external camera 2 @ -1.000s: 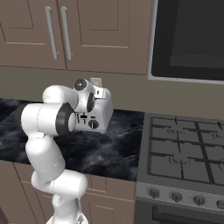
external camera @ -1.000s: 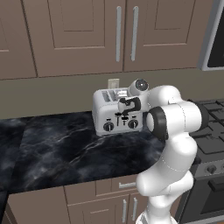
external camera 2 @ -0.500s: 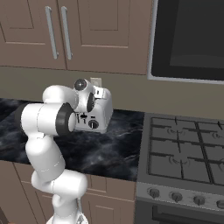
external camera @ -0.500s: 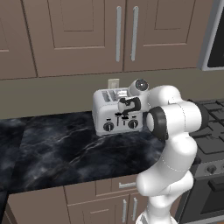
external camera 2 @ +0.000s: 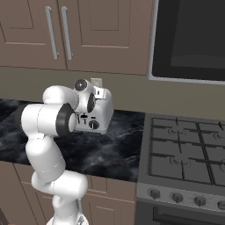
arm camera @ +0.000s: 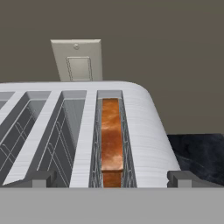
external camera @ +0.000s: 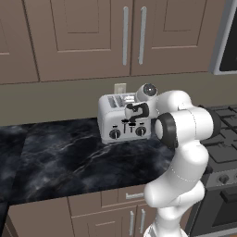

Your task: Start the toaster. Once the lever pops up, take the bread to the plate on the dining counter.

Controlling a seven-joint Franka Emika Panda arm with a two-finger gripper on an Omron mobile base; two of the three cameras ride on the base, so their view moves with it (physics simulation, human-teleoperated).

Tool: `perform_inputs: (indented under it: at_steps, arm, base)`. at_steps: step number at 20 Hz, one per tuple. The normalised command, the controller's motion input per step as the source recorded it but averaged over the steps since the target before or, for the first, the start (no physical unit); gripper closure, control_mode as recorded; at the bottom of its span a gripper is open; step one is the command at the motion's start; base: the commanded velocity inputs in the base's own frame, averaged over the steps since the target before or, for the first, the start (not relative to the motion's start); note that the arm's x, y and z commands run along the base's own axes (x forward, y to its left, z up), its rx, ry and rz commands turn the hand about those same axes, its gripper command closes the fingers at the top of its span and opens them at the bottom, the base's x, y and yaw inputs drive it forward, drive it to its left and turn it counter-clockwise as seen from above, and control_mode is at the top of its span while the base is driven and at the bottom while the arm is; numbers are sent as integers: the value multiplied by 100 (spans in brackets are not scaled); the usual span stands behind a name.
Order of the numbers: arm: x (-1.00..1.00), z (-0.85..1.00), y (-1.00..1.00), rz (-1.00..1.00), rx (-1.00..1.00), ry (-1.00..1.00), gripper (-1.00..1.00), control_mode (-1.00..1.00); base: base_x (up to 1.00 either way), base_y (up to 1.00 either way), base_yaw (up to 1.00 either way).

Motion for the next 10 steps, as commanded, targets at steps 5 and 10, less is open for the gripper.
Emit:
perform_inputs:
  at_steps: [5,10]
  arm:
    - [0,0,0,0,0,0,-100,-100]
    - [0,0,0,0,0,0,-100,-100]
  base:
    - [0,0,0]
    - [0,0,0]
